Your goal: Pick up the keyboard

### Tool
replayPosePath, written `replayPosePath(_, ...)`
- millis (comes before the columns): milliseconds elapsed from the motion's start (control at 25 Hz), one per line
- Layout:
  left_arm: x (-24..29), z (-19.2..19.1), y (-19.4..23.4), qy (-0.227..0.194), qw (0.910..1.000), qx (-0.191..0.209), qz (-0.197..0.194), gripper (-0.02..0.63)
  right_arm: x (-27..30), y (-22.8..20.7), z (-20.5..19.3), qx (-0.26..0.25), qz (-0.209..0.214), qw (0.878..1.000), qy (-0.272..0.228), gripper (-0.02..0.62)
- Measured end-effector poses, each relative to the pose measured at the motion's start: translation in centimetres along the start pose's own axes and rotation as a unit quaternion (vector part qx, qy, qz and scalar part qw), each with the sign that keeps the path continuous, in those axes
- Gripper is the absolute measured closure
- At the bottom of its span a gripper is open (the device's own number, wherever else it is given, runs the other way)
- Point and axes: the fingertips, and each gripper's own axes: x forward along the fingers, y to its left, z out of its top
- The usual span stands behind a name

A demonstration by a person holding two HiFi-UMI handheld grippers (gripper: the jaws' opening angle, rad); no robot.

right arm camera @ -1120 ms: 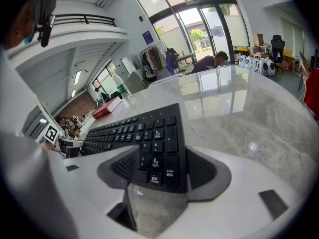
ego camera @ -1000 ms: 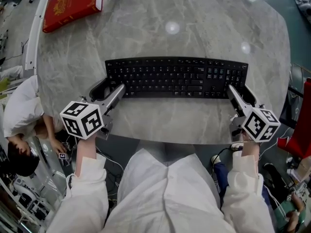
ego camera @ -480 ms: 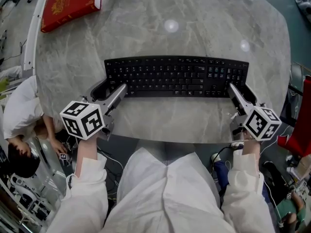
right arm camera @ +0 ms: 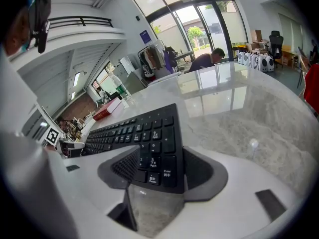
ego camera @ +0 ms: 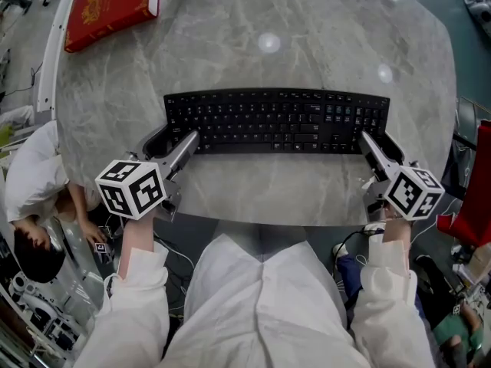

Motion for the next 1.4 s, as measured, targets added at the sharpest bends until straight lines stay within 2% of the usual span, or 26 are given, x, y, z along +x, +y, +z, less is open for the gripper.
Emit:
replayPosePath(760,-0.8,0.6,-0.5,-0.025,0.9997,0.004,-0.001,0.337,-0.8,0.5,0.3,0.025,0.024,0.999,-0.022,0.321)
replayPosePath(1200,-1.9,1.3,-1.0,-0.066,0.9976,0.022,-0.003,0.337,-1.8,1.0,0.6,0.021,0.037,0.997,-0.07,0.321)
replayPosePath(1400,0.2,-1.0,0.7,-0.085,0.9961,0.022,-0.003,0.339,0.9,-0.2,-1.4,0.018,0.048,0.995,-0.087,0.321)
